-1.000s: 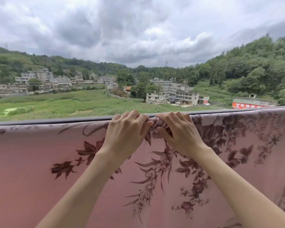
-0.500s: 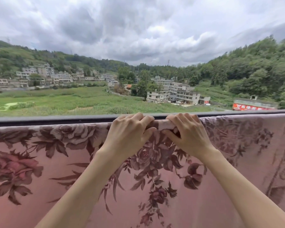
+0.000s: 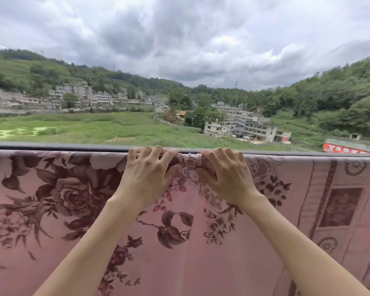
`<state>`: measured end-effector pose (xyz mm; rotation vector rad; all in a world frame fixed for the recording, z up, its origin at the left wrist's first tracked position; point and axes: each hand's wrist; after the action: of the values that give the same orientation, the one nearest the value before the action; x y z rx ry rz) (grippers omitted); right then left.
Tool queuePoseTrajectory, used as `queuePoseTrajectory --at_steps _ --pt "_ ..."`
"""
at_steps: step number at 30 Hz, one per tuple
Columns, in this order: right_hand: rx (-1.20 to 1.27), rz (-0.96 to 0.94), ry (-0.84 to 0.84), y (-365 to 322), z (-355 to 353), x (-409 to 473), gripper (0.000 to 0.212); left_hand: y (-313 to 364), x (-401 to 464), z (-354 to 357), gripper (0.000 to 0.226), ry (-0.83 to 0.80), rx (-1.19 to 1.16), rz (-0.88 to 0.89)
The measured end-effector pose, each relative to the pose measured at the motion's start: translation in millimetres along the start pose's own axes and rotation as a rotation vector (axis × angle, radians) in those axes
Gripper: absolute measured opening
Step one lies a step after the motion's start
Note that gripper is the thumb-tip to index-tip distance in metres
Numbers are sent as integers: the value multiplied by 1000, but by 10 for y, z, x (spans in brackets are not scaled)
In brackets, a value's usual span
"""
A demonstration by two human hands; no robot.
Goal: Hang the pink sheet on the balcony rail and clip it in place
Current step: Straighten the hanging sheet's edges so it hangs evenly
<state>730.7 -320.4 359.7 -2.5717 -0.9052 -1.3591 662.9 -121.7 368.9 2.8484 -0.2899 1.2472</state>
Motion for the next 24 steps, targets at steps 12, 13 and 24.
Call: queuePoseTrajectory --at_steps 12,13,24 --pt "-48 23 59 1582 -212 -534 36 1430 701 490 36 76 0 71" --pt "-39 19 67 1676 -229 -560 36 1532 741 534 35 82 10 83" --pt "-15 48 132 2692 -388 -915 51 2419 1205 908 45 145 -78 235"
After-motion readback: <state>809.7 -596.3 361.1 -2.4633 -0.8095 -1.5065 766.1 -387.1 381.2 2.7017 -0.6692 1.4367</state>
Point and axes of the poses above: each hand's wrist, its own x-axis towards the middle knuckle, its own z-axis out of the palm, y = z × x
